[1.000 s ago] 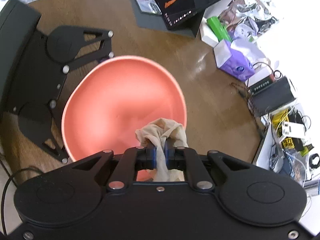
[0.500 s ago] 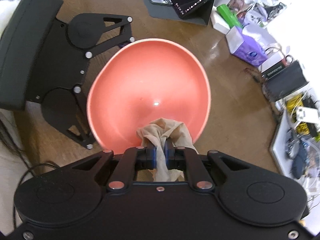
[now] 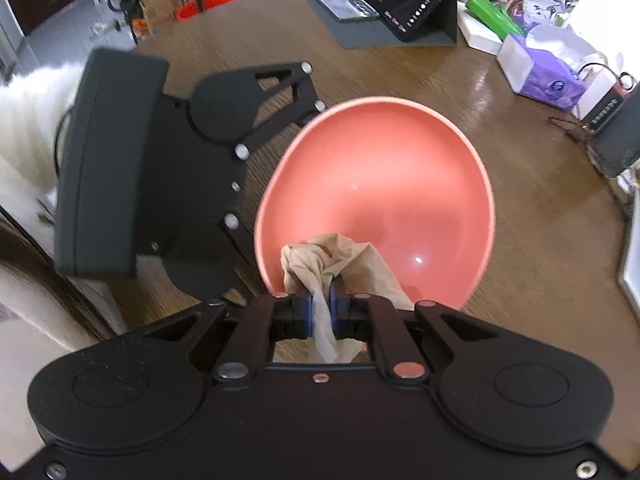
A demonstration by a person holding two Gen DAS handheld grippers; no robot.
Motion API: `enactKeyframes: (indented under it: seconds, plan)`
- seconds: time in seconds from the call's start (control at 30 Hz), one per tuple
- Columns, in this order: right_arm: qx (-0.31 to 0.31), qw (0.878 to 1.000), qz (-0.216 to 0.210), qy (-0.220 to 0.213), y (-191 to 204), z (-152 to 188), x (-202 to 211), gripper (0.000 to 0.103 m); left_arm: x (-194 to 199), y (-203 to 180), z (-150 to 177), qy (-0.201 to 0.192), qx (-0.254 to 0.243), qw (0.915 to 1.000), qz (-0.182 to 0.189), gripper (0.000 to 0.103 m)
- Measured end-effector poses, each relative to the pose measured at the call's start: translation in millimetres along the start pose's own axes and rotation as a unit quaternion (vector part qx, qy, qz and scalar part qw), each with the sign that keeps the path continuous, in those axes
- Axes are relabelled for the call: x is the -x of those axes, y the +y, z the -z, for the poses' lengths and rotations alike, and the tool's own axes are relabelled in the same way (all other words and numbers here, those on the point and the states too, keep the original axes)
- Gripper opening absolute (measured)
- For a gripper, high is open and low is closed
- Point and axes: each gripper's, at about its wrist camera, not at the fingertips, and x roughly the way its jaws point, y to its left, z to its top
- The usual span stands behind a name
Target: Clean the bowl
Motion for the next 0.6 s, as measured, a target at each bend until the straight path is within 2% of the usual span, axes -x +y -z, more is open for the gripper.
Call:
enactKeyframes:
  seconds: [0.6]
  plan:
    - [-0.048, 0.993, -0.071, -0.085, -5, -15, 7, 0.009, 4, -4, -2, -0.006, -0.007, 1.0000, -0.004, 0.095]
